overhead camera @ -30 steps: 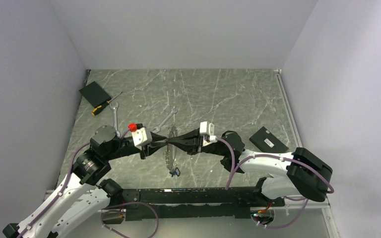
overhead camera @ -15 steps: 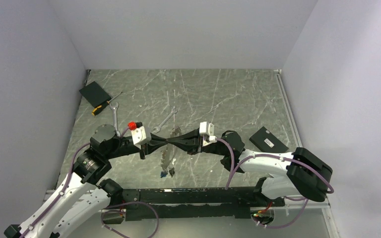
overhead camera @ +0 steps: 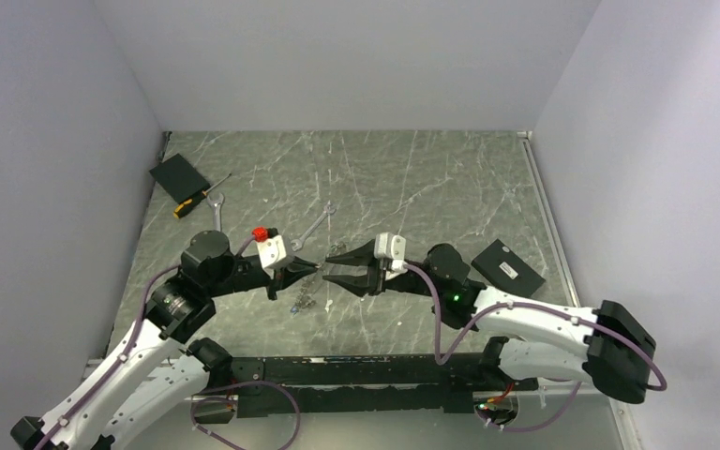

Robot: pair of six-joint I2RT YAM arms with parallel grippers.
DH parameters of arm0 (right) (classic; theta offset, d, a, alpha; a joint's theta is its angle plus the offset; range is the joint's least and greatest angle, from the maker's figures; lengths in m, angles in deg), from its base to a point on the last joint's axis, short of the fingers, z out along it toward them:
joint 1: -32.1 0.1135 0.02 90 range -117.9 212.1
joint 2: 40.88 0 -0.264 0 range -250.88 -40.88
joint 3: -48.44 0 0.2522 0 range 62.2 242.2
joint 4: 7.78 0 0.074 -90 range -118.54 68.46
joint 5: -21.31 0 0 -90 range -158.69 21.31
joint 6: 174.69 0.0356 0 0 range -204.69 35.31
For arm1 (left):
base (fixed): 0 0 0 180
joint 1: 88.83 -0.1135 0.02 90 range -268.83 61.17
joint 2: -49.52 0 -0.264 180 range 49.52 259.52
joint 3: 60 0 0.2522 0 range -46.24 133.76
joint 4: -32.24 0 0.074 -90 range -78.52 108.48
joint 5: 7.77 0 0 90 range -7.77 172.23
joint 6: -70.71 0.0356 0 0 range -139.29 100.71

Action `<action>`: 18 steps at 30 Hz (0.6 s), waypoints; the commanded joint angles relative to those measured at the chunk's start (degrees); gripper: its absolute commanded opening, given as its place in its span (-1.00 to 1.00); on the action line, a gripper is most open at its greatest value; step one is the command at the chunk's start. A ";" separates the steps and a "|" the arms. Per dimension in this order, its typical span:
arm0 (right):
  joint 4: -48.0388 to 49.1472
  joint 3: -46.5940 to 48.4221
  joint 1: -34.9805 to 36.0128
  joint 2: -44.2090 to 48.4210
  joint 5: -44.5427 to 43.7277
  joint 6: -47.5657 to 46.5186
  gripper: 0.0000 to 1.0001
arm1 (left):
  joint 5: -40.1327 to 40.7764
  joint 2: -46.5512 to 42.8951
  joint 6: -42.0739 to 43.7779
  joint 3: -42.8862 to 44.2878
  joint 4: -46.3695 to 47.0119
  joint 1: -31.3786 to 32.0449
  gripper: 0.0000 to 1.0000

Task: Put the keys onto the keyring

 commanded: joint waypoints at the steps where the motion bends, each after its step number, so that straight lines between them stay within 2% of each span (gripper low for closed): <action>1: -23.98 6.99 0.14 4.60 -5.99 -7.70 -0.21 | 0.93 1.64 1.82 1.87 0.74 -0.22 -1.00; 4: -35.09 12.19 0.14 4.81 -7.35 -10.63 -0.18 | 1.28 2.73 1.91 2.21 0.44 -0.22 -1.00; 7: -41.50 16.37 0.14 3.28 -7.46 -10.92 -0.12 | 1.45 3.30 1.92 2.07 0.53 -0.22 -1.00; 12: -46.59 21.00 0.14 -0.68 -5.01 -10.51 -0.13 | 1.94 3.63 1.73 2.07 0.13 -0.23 -1.00; 18: -51.19 24.35 0.65 -5.40 -1.48 -11.84 -0.28 | 1.91 3.86 1.65 1.94 0.00 -0.22 -1.00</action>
